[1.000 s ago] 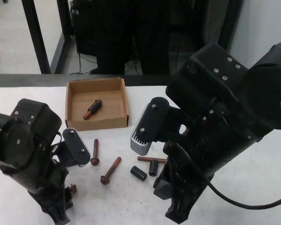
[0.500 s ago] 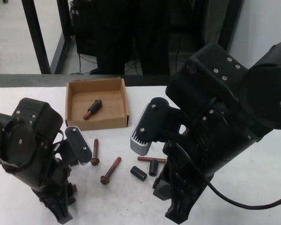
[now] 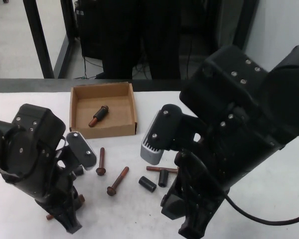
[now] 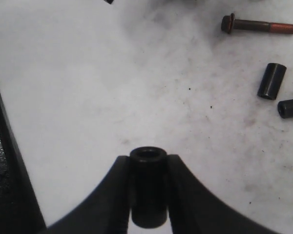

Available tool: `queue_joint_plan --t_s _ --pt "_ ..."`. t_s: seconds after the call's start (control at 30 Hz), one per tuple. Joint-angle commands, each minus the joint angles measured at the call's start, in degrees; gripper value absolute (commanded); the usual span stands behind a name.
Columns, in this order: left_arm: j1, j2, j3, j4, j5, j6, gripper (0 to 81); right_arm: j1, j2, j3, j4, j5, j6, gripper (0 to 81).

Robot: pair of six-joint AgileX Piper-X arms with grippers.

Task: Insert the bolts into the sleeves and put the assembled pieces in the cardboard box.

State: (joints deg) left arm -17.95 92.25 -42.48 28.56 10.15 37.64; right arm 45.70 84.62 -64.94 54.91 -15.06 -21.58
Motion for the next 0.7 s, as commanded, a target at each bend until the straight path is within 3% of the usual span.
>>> queue_joint_plan --t_s 0.0,0.33,0.67 --pt "1.1 1.4 0.2 -0.6 3.6 -5.4 0.8 0.0 -3.8 -0.2 0.8 -2.8 0.7 0.2" --pt "1.4 -3.9 4.6 0.0 14.5 -12.9 0.8 0.0 -12.8 2.7 -4.3 -2.8 5.9 0.2" --pt "1.3 -29.9 20.1 -9.7 17.5 -31.5 0.8 0.0 -28.0 19.6 -22.8 1.1 19.9 0.2"
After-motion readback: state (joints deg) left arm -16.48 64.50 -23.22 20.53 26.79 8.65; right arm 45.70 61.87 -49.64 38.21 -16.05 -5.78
